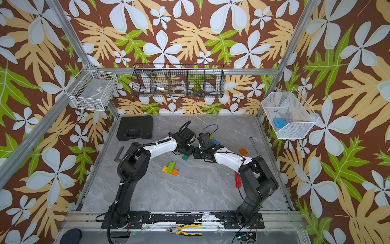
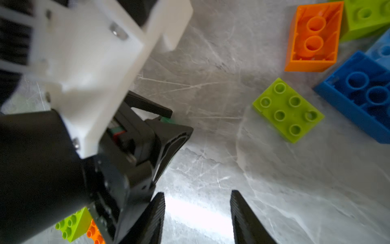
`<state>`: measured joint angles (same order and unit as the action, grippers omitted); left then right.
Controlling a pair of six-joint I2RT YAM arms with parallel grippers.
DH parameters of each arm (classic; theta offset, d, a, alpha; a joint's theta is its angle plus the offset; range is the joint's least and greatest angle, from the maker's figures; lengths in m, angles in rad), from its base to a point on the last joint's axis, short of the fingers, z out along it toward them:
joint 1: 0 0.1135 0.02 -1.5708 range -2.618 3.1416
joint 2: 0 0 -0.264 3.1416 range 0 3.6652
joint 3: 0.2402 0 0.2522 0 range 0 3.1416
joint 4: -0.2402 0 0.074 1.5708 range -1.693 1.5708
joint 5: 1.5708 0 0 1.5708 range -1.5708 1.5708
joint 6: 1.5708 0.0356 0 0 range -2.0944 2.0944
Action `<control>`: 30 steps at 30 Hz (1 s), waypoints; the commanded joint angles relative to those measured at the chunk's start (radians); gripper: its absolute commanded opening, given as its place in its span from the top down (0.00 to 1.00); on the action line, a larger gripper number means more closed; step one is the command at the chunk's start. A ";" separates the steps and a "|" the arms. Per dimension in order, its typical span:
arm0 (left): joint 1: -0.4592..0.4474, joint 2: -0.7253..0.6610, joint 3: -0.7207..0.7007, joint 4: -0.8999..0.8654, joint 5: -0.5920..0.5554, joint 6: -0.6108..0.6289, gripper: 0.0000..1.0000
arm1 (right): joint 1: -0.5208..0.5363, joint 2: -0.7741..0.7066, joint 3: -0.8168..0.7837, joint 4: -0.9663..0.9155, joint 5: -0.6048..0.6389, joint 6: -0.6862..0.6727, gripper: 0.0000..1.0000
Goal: Assemble a rectangle with lego
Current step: Move the lego brick at the center of the board.
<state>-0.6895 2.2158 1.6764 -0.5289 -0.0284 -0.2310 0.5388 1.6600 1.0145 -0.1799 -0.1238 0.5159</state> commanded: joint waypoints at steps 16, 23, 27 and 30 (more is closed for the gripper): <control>0.196 -0.453 -0.279 0.064 -0.001 -0.024 0.38 | 0.040 0.117 0.155 -0.095 0.066 -0.424 0.24; 0.321 -0.734 -0.553 0.193 -0.011 -0.052 0.38 | 0.052 0.320 0.363 -0.161 0.014 -0.487 0.21; 0.364 -0.791 -0.628 0.217 -0.002 -0.062 0.38 | 0.068 0.410 0.450 -0.207 -0.032 -0.502 0.21; 0.369 -0.801 -0.654 0.224 -0.003 -0.064 0.38 | 0.082 0.445 0.488 -0.231 -0.049 -0.503 0.21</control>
<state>-0.3275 1.4227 1.0355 -0.3470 -0.0399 -0.2859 0.6136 2.0903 1.4818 -0.3626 -0.1394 0.0345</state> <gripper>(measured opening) 0.619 0.790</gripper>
